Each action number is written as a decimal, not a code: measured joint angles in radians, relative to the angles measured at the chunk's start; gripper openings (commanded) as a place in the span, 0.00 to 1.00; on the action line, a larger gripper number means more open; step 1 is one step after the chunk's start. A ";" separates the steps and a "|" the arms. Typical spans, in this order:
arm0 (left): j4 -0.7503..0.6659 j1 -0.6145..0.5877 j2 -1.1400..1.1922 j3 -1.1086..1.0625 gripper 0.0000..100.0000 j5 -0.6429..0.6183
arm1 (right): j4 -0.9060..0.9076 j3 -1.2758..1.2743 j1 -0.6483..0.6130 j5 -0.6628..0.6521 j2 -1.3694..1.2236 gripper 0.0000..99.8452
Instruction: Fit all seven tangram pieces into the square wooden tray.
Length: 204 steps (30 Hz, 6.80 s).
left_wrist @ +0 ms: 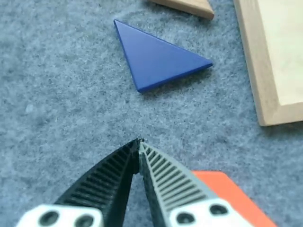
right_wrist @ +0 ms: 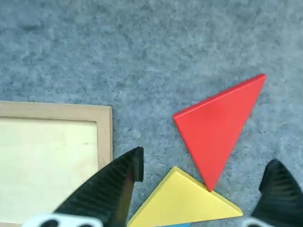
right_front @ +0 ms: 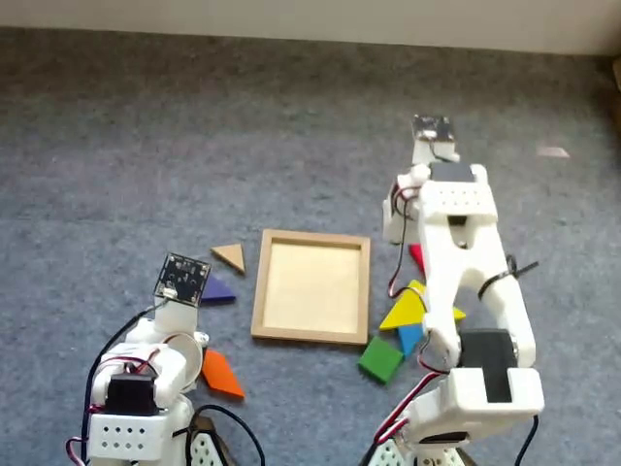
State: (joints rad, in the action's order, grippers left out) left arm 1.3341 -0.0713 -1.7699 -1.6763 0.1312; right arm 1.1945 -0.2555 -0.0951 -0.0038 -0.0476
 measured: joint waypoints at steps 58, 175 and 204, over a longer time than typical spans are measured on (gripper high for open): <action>0.000 -0.006 0.000 0.000 0.01 0.000 | -0.319 -0.112 0.069 0.098 -0.184 0.27; 0.000 -0.008 0.000 0.000 0.01 0.000 | -0.183 -0.425 -0.175 -0.124 0.419 0.08; 0.000 -0.008 0.000 0.000 0.01 0.000 | -0.135 -0.425 -0.242 -0.259 0.192 0.06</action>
State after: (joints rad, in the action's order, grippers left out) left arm 1.3341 -0.0790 -1.7699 -1.6763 0.1312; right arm 1.0595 -0.6805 -0.3376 -0.2631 0.1442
